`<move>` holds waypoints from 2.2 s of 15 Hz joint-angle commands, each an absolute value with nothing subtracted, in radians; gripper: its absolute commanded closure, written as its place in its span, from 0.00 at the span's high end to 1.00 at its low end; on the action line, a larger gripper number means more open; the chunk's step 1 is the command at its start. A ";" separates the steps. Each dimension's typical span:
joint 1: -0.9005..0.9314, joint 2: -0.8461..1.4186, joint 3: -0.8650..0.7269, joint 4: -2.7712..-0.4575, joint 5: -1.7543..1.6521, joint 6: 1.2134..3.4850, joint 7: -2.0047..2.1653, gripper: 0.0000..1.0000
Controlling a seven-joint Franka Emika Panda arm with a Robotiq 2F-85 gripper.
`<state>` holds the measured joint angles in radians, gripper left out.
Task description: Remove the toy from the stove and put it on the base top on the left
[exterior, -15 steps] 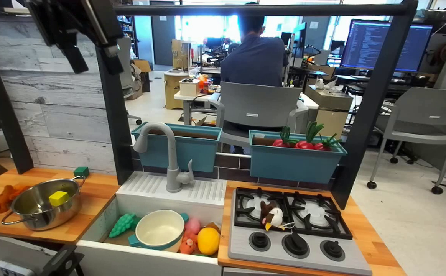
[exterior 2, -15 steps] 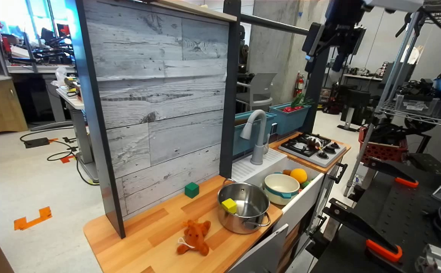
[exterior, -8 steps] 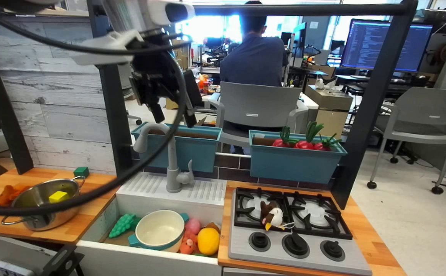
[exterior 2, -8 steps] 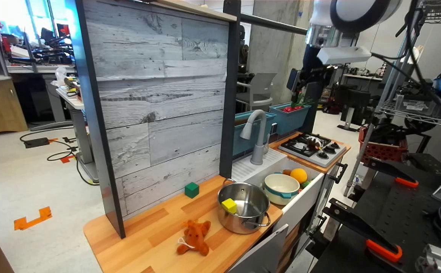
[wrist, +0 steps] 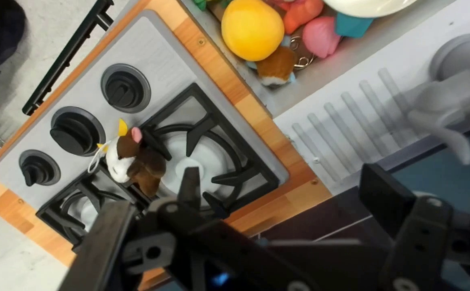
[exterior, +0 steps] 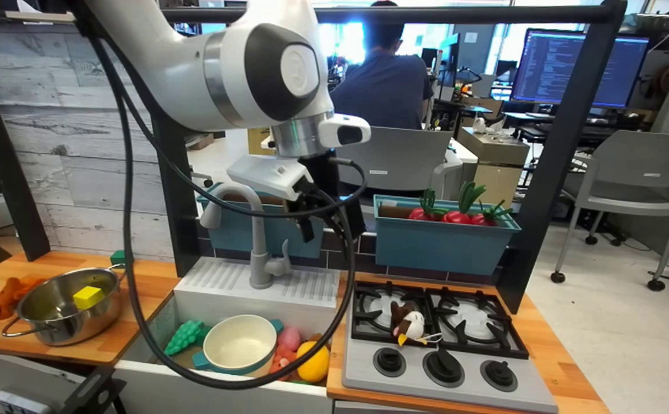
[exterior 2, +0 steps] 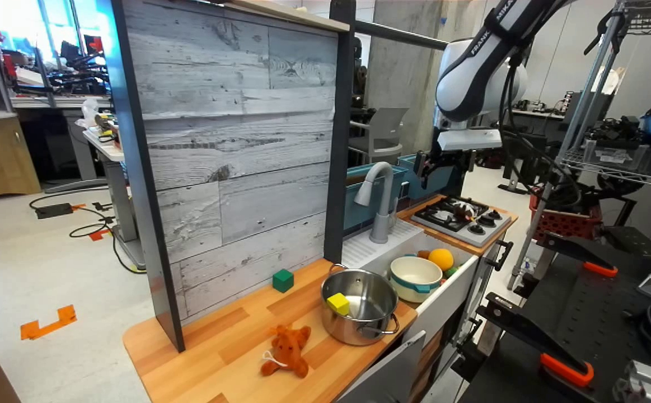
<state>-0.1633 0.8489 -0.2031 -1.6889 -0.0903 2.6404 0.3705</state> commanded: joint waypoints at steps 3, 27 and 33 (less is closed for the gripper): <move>-0.241 1.002 -0.258 -1.462 0.031 2.509 0.383 1.00; -0.296 1.276 -0.320 -1.061 0.056 2.380 0.622 1.00; -0.278 1.239 -0.357 -1.093 0.043 2.376 0.634 1.00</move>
